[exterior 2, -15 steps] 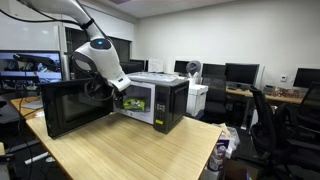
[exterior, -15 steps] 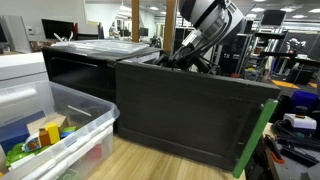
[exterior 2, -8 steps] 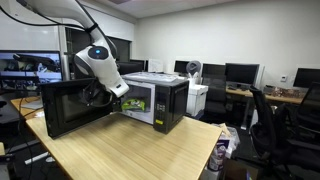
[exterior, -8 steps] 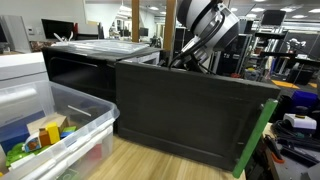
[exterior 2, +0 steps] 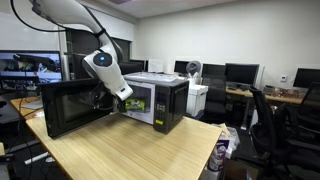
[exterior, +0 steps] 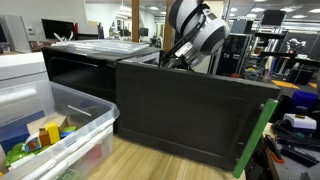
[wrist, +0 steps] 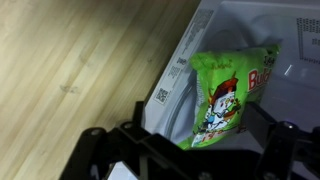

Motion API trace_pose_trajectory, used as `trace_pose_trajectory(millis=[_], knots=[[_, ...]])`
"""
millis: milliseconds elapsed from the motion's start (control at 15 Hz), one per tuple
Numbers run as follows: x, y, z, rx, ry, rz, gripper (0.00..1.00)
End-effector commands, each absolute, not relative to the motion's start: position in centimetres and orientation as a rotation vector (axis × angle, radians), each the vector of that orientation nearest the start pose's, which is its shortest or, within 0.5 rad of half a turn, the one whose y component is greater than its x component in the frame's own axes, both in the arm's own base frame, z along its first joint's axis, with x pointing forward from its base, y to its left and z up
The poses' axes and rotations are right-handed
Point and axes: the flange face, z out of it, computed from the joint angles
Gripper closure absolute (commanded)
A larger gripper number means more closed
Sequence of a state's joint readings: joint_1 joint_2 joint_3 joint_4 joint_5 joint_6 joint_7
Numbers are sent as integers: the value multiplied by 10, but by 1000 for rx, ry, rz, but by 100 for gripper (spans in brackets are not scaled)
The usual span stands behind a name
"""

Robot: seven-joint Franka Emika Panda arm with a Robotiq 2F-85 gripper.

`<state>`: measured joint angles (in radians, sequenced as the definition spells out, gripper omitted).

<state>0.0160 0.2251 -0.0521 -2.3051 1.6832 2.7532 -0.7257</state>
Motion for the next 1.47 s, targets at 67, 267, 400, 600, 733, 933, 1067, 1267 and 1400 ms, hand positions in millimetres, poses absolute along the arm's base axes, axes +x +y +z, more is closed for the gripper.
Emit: trace_pose_trajectory(millis=[67,267,400,600,733,933,1067,1267,1400], knots=[[522,-55,236,-2214,1025,-568,0],[525,-45,230,-2191,1024,-557,0],[525,-37,227,-2180,1016,-549,0],[526,-23,225,-2149,992,-532,0],[530,-16,227,-2119,985,-529,0],[535,-14,228,-2112,956,-533,0],[538,-20,226,-2118,948,-546,0],[545,-30,223,-2121,948,-576,0],[548,-33,221,-2121,937,-594,0]])
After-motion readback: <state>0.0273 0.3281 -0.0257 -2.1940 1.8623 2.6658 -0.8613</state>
